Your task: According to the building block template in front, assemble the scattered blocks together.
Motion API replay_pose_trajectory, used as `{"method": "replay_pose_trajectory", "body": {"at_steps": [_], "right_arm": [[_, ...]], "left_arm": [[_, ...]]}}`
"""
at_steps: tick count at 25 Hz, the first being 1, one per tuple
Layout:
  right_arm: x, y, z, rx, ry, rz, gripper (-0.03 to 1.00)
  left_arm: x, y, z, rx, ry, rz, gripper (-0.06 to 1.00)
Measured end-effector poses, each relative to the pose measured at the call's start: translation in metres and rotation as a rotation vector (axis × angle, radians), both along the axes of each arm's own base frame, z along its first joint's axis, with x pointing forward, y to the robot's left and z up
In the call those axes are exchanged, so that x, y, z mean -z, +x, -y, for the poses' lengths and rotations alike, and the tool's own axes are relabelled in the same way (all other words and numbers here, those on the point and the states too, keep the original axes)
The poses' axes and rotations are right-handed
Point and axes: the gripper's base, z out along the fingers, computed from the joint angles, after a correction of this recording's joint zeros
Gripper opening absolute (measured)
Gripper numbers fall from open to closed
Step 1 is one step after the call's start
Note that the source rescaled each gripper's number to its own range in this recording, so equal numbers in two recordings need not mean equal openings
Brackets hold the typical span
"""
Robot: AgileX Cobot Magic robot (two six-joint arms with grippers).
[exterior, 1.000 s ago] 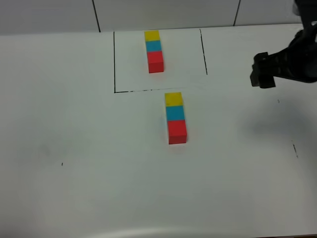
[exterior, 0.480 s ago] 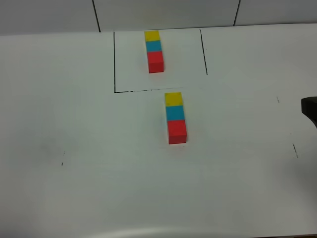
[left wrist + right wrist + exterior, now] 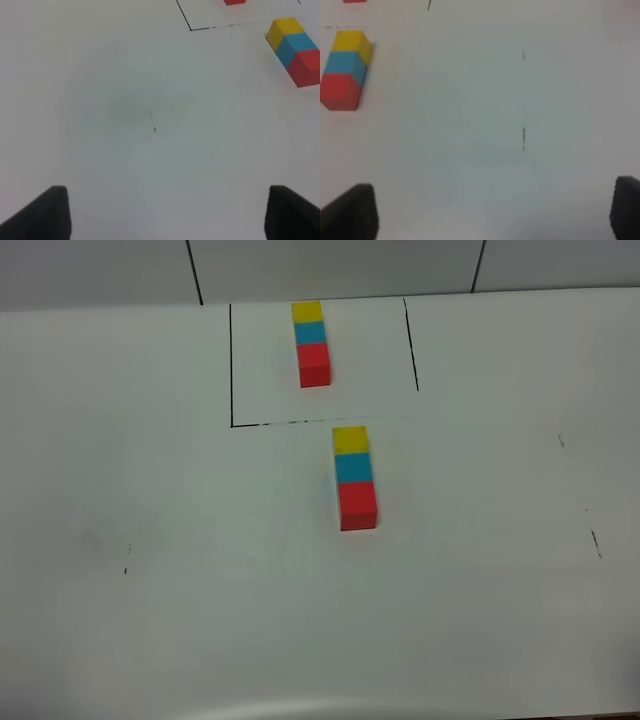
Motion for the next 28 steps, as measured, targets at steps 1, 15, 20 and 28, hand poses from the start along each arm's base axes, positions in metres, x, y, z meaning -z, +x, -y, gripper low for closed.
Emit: {"method": "replay_pose_trajectory", "body": {"at_steps": [1, 15, 20, 28], "right_arm": [[0.003, -0.006, 0.002, 0.001, 0.0, -0.001, 0.88], [0.036, -0.062, 0.016, -0.049, -0.044, 0.152, 0.88], [0.038, -0.068, 0.015, -0.06, -0.023, 0.182, 0.87], [0.04, -0.066, 0.012, -0.08, -0.001, 0.184, 0.8]], "left_arm": [[0.0, 0.0, 0.0, 0.0, 0.0, 0.0, 0.67], [0.0, 0.0, 0.0, 0.0, 0.0, 0.0, 0.67], [0.0, 0.0, 0.0, 0.0, 0.0, 0.0, 0.67], [0.0, 0.0, 0.0, 0.0, 0.0, 0.0, 0.67]]}}
